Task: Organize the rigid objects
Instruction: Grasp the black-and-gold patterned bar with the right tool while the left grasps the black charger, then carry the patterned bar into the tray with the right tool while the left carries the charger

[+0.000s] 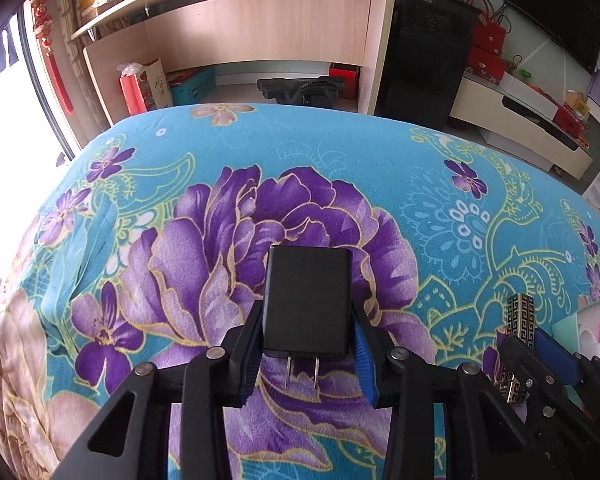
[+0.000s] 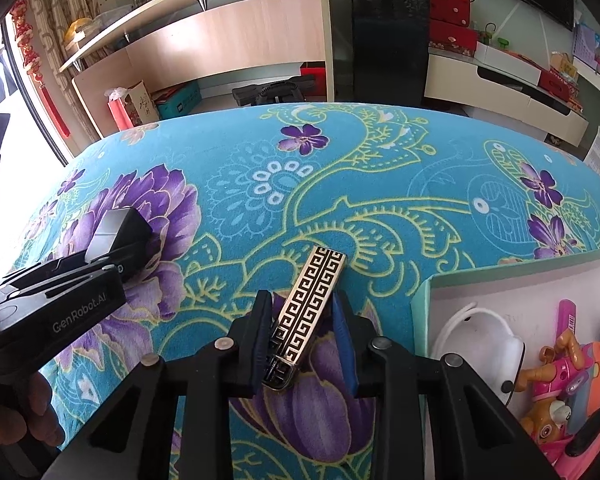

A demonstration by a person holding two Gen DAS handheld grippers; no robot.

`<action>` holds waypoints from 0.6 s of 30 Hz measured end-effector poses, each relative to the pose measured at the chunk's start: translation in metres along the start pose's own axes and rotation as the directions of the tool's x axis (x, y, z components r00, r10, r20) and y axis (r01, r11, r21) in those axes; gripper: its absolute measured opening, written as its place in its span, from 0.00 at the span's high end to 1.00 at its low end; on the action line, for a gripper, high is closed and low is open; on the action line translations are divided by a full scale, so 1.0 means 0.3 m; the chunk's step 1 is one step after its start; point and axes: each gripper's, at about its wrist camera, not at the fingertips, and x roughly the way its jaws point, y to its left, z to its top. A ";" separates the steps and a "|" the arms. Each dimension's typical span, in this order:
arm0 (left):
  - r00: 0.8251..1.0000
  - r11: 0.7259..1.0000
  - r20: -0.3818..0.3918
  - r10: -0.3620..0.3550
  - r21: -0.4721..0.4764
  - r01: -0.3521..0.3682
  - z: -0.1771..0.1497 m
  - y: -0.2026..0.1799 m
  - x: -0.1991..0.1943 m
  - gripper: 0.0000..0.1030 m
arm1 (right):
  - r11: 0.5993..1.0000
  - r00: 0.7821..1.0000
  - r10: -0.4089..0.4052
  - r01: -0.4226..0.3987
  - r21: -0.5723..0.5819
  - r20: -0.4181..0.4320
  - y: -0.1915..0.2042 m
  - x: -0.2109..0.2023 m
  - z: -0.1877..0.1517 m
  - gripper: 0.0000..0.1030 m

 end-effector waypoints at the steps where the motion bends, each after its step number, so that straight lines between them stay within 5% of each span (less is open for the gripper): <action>1: 1.000 1.000 -0.001 -0.002 -0.014 0.002 -0.014 0.004 -0.013 0.59 | 1.000 1.000 0.005 -0.005 0.002 -0.001 -0.003 -0.005 -0.005 0.73; 18: 0.998 0.999 0.056 -0.003 -0.045 0.006 -0.211 -0.033 -0.252 0.59 | 0.996 0.996 0.088 -0.087 0.024 -0.025 -0.011 -0.140 -0.138 0.79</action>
